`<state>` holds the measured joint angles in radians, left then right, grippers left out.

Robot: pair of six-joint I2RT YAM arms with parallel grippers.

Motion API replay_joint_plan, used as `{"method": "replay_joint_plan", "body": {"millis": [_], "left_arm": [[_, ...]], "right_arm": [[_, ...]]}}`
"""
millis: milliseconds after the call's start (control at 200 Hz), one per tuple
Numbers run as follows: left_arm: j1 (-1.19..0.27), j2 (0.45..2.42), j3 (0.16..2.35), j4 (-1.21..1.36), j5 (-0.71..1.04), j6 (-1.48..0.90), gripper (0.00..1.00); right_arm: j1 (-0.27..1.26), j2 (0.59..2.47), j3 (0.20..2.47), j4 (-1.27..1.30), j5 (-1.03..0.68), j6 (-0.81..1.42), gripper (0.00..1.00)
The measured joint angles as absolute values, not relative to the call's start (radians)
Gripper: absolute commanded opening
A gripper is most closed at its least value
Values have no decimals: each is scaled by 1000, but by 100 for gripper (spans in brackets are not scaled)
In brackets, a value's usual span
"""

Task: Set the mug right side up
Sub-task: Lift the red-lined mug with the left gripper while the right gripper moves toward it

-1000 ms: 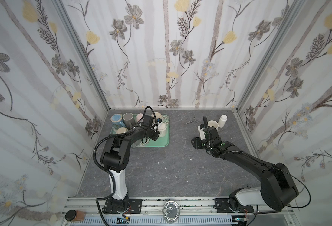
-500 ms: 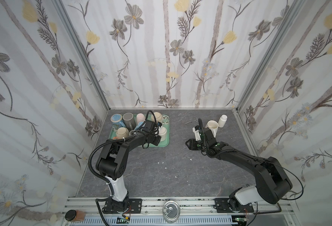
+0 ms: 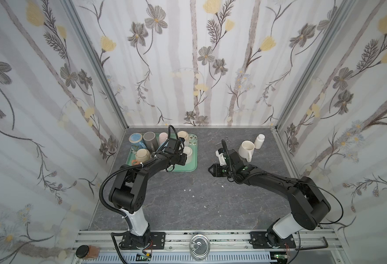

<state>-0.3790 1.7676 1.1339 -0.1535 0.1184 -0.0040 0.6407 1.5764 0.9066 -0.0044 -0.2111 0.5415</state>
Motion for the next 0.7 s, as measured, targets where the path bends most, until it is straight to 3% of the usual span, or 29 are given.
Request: {"method": "replay_joint_plan", "body": {"millis": [525,624,699], "left_arm": [[-385,1821,1173,-201,46,-23,37],[-386,1832,1181,-205,44,-23,30],[-388,1834,1184,-205,38,-23,17]], "right_arm": [[651,1571,895,-3,-210,549,49],[651,1565,894,-3,-210,549,49],[651,1559,888,-3,-207,549,49]]}}
